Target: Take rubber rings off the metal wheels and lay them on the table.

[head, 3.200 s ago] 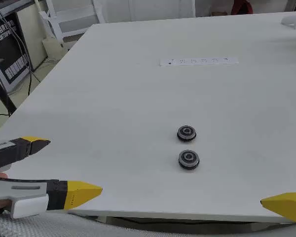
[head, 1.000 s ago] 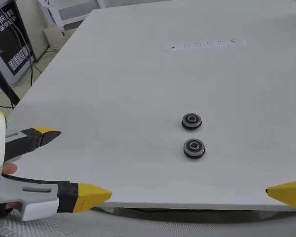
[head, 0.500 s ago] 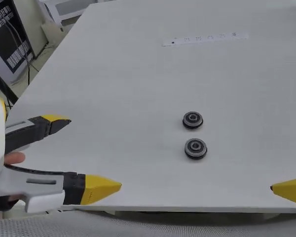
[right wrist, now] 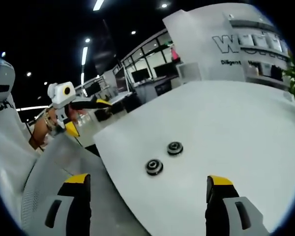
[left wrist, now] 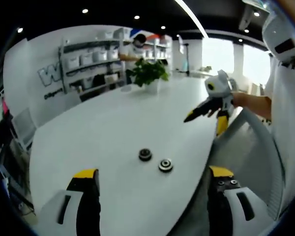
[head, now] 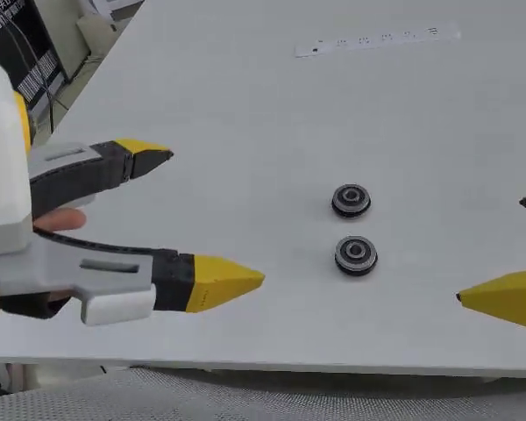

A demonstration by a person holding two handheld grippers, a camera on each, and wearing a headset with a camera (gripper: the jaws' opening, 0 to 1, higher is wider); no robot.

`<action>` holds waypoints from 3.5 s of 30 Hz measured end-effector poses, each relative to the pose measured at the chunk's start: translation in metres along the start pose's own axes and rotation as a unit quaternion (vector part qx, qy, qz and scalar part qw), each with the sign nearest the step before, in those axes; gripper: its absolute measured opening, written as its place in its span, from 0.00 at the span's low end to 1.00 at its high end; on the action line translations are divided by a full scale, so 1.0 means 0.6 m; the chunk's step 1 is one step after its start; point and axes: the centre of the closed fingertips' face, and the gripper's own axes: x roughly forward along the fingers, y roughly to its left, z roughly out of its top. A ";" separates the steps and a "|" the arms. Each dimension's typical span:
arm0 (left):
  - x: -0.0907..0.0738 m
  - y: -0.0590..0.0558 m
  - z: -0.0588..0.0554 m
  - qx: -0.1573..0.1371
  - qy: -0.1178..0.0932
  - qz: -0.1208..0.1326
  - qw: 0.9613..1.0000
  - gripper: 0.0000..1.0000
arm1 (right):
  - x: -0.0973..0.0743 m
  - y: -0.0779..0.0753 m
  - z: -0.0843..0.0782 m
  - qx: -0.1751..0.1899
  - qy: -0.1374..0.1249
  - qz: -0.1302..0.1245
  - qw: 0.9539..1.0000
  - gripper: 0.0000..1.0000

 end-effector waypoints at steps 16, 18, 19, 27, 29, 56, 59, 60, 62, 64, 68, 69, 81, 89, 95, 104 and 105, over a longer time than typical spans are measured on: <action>0.097 -0.009 0.030 0.037 0.002 -0.061 0.997 0.80 | 0.071 -0.011 0.032 -0.056 -0.013 0.065 0.996 0.79; 0.112 -0.011 0.025 0.042 0.006 -0.072 0.997 0.80 | 0.081 -0.009 0.028 -0.059 -0.009 0.078 0.995 0.76; 0.120 -0.013 0.026 0.046 0.006 -0.078 0.996 0.79 | 0.084 -0.007 0.024 -0.061 -0.002 0.085 0.995 0.71; 0.164 -0.023 0.022 0.060 0.000 -0.108 0.992 0.71 | 0.110 -0.011 0.015 -0.076 0.008 0.100 0.992 0.56; 0.171 -0.030 0.022 0.061 0.000 -0.118 0.991 0.70 | 0.116 -0.014 0.014 -0.084 0.007 0.102 0.991 0.52; 0.257 -0.055 -0.070 0.054 0.018 -0.147 0.988 0.31 | 0.174 -0.025 -0.057 -0.144 0.064 0.117 0.981 0.25; 0.259 -0.061 -0.086 0.065 0.029 -0.150 0.986 0.28 | 0.178 -0.024 -0.062 -0.147 0.070 0.118 0.980 0.24; 0.260 -0.062 -0.088 0.066 0.030 -0.150 0.986 0.26 | 0.178 -0.024 -0.062 -0.147 0.071 0.118 0.980 0.24; 0.263 -0.063 -0.097 0.069 0.033 -0.147 0.986 0.22 | 0.180 -0.023 -0.063 -0.147 0.072 0.120 0.979 0.24; 0.266 -0.065 -0.106 0.073 0.042 -0.149 0.985 0.20 | 0.181 -0.024 -0.064 -0.147 0.072 0.120 0.979 0.23; 0.267 -0.065 -0.110 0.059 0.045 -0.150 0.986 0.21 | 0.183 -0.026 -0.066 -0.147 0.070 0.118 0.980 0.23; 0.267 -0.065 -0.111 0.060 0.045 -0.150 0.986 0.20 | 0.183 -0.026 -0.066 -0.147 0.070 0.118 0.980 0.23; 0.260 -0.064 -0.112 0.059 0.029 -0.154 0.986 0.15 | 0.181 -0.025 -0.067 -0.153 0.065 0.120 0.979 0.19; 0.261 -0.066 -0.112 0.064 0.025 -0.153 0.986 0.14 | 0.174 -0.027 -0.070 -0.171 0.067 0.117 0.976 0.11; 0.263 -0.066 -0.111 0.063 0.023 -0.152 0.986 0.14 | 0.174 -0.026 -0.071 -0.188 0.073 0.113 0.973 0.10; 0.265 -0.065 -0.111 0.065 0.018 -0.152 0.986 0.14 | 0.174 -0.035 -0.072 -0.194 0.078 0.101 0.973 0.01; 0.265 -0.065 -0.111 0.066 0.018 -0.152 0.986 0.14 | 0.175 -0.036 -0.072 -0.190 0.079 0.099 0.974 0.01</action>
